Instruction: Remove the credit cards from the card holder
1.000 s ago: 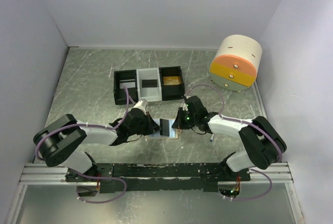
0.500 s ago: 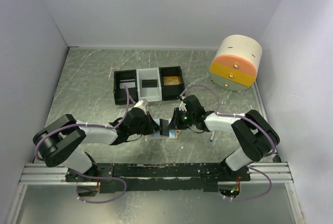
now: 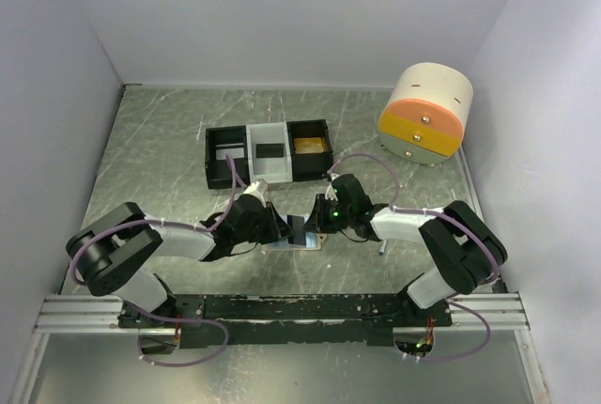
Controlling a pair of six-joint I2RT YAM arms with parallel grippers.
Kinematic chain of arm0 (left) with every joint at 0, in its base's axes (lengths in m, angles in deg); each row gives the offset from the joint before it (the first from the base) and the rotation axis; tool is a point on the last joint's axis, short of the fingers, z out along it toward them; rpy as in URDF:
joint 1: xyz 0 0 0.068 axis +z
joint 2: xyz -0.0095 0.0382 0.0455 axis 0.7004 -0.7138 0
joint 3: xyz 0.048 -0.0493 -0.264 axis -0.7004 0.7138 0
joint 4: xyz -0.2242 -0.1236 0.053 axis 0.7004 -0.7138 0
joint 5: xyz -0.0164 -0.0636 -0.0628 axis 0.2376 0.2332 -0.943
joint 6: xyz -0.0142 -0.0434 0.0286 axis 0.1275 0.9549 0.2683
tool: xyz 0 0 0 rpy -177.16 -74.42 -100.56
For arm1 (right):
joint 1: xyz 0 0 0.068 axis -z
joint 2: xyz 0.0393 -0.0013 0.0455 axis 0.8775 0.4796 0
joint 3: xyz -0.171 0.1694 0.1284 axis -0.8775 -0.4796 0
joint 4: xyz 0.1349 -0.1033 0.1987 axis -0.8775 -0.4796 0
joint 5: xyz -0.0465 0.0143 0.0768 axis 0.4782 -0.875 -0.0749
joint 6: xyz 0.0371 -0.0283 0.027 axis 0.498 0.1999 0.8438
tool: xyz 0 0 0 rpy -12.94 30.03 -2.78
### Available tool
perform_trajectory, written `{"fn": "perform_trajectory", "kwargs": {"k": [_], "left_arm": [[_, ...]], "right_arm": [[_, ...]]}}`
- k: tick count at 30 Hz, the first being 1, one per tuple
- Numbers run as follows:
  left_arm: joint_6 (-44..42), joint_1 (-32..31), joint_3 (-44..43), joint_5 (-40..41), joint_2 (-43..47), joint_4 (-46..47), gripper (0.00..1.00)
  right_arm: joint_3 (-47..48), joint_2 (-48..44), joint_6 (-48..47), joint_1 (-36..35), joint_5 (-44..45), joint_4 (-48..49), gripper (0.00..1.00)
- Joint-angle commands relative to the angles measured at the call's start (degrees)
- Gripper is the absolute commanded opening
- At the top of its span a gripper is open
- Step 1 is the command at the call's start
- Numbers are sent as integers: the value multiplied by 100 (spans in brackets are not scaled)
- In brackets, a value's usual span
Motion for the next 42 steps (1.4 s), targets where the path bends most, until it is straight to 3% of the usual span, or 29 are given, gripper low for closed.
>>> {"fn": "perform_trajectory", "kwargs": {"k": [1, 7, 14, 24, 35, 42], "left_arm": [[168, 4, -89, -238, -202, 603, 31], [298, 10, -13, -256, -252, 815, 26], [239, 9, 59, 64, 70, 350, 7], [-78, 7, 13, 458, 576, -544, 7], [-169, 5, -132, 390, 473, -791, 7], [-187, 9, -139, 360, 460, -801, 7]], "right_arm": [[-281, 203, -116, 33, 477, -497, 17], [-260, 237, -109, 28, 469, -479, 17], [-250, 212, -80, 33, 669, -572, 17], [-176, 132, -154, 38, 607, -566, 17], [244, -451, -337, 26, -386, -348, 18], [411, -31, -297, -203, -876, -35, 19]]}}
